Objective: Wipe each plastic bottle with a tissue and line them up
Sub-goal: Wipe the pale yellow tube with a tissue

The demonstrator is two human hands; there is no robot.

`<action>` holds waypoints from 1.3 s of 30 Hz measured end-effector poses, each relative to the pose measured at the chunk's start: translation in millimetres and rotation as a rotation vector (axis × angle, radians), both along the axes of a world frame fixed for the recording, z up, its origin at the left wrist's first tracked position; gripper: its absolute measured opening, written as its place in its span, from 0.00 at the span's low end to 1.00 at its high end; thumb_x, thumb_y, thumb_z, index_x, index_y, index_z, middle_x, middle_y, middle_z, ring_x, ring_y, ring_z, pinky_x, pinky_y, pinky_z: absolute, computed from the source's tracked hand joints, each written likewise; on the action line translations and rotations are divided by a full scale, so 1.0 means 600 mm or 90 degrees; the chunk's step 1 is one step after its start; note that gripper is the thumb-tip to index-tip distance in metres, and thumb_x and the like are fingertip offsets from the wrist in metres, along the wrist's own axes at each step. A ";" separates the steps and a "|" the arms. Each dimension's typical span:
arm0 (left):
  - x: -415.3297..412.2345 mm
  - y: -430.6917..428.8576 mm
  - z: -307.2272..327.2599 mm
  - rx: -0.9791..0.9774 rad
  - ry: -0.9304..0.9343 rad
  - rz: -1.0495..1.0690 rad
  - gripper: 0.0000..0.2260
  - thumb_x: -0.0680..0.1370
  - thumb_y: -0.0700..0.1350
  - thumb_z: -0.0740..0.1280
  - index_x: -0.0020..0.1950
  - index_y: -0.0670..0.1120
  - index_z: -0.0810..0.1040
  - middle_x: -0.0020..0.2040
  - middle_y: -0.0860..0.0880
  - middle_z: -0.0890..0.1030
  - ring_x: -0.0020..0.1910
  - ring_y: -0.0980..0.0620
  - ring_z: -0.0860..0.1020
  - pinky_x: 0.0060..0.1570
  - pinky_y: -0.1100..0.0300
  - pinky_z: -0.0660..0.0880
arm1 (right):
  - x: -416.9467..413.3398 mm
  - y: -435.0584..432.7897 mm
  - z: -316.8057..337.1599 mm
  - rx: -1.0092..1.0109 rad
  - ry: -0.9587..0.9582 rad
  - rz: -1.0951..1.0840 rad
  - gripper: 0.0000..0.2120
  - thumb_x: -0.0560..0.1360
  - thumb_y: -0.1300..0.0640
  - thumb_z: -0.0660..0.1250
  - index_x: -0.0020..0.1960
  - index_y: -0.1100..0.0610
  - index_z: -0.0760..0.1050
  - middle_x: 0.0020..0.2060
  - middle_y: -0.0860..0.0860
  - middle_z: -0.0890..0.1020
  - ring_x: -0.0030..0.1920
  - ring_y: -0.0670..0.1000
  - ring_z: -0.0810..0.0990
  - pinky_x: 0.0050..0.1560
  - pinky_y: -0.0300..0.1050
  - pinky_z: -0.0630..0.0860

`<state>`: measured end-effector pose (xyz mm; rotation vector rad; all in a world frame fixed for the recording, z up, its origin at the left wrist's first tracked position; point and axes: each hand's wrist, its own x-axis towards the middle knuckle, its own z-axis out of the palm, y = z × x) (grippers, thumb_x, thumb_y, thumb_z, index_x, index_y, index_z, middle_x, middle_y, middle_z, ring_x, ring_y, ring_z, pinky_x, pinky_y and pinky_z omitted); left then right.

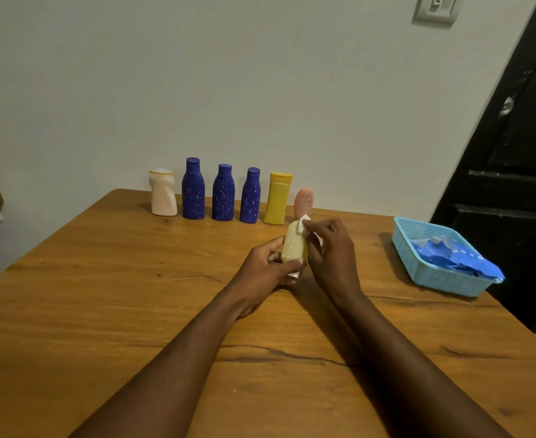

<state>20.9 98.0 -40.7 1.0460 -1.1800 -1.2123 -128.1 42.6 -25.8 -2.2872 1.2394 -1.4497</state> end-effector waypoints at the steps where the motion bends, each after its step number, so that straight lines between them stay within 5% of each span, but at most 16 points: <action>1: 0.003 -0.004 -0.003 0.002 0.008 0.020 0.31 0.77 0.41 0.75 0.78 0.50 0.69 0.64 0.44 0.82 0.57 0.46 0.84 0.54 0.49 0.83 | 0.000 0.006 -0.006 0.006 0.007 0.017 0.16 0.78 0.62 0.69 0.65 0.55 0.79 0.54 0.52 0.78 0.55 0.50 0.77 0.52 0.44 0.78; 9: 0.013 -0.012 -0.006 0.012 0.025 0.068 0.30 0.73 0.40 0.79 0.72 0.49 0.72 0.59 0.42 0.84 0.53 0.45 0.86 0.52 0.45 0.84 | -0.018 0.021 -0.010 0.036 0.043 0.121 0.15 0.76 0.65 0.70 0.61 0.54 0.82 0.50 0.49 0.80 0.50 0.45 0.78 0.49 0.43 0.80; 19: 0.006 -0.006 -0.006 0.007 -0.029 0.023 0.26 0.73 0.40 0.79 0.69 0.49 0.76 0.57 0.43 0.85 0.54 0.45 0.86 0.48 0.50 0.84 | -0.011 0.002 -0.001 0.023 -0.036 -0.001 0.16 0.79 0.65 0.68 0.65 0.57 0.78 0.59 0.54 0.77 0.60 0.52 0.76 0.56 0.39 0.76; 26: 0.013 -0.009 -0.017 -0.010 -0.054 0.066 0.25 0.74 0.36 0.76 0.69 0.52 0.78 0.61 0.47 0.83 0.56 0.46 0.84 0.51 0.44 0.84 | -0.011 0.039 0.002 0.042 0.160 0.176 0.17 0.73 0.66 0.71 0.61 0.56 0.82 0.53 0.49 0.77 0.54 0.49 0.76 0.55 0.45 0.78; 31: 0.007 -0.007 -0.012 -0.008 -0.075 0.085 0.26 0.73 0.38 0.77 0.70 0.52 0.78 0.61 0.47 0.83 0.57 0.47 0.83 0.51 0.46 0.84 | -0.001 0.037 0.005 -0.063 0.271 0.081 0.22 0.72 0.61 0.76 0.65 0.56 0.80 0.58 0.55 0.77 0.56 0.52 0.75 0.53 0.45 0.79; 39: 0.001 -0.004 -0.010 -0.021 -0.116 0.088 0.27 0.72 0.39 0.79 0.70 0.48 0.78 0.59 0.47 0.82 0.51 0.49 0.84 0.41 0.57 0.84 | -0.015 0.009 0.003 0.001 0.104 -0.034 0.22 0.76 0.67 0.70 0.69 0.58 0.76 0.61 0.56 0.74 0.61 0.53 0.75 0.56 0.44 0.78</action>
